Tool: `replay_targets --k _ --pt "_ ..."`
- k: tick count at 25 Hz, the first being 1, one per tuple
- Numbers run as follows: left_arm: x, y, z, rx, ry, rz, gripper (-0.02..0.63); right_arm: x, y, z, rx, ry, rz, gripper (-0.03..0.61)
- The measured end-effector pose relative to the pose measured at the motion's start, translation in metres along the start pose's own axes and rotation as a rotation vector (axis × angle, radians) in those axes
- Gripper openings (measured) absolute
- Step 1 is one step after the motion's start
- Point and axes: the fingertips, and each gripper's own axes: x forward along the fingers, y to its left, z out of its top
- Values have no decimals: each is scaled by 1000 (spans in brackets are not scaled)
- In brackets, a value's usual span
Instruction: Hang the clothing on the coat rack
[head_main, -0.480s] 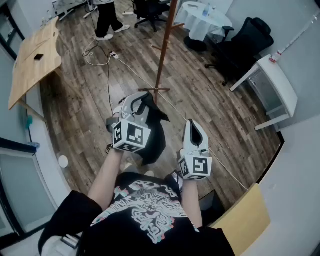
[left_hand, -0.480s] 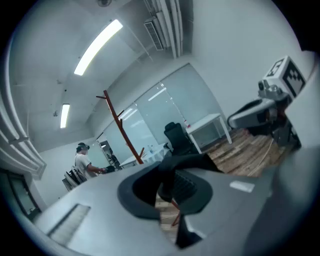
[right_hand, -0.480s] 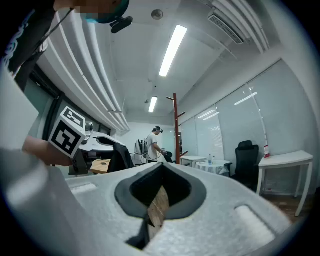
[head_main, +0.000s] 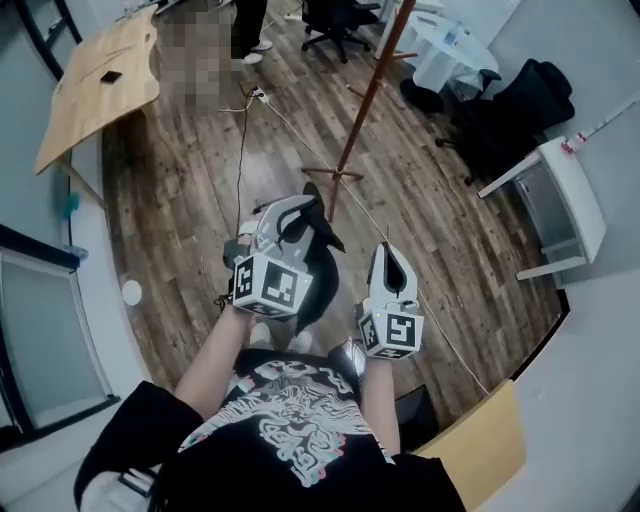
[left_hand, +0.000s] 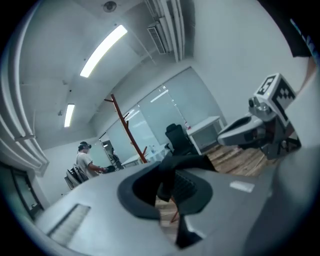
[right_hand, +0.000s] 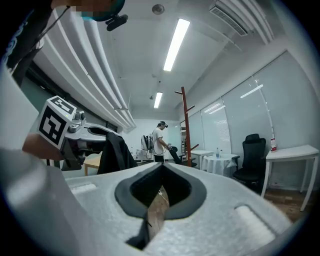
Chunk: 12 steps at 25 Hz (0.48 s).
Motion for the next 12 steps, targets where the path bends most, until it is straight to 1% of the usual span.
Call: replay_targets --k 3,8,12 --pt "-4 4 -5 10 16 18 17 3 6 -3 5 14 23 -2" --pt "3 8 -5 18 38 43 17 5 -10 -2 29 13 0 -2" --pt "3 12 -4 18 42 62 17 5 -13 -10 52 19 14 -2"
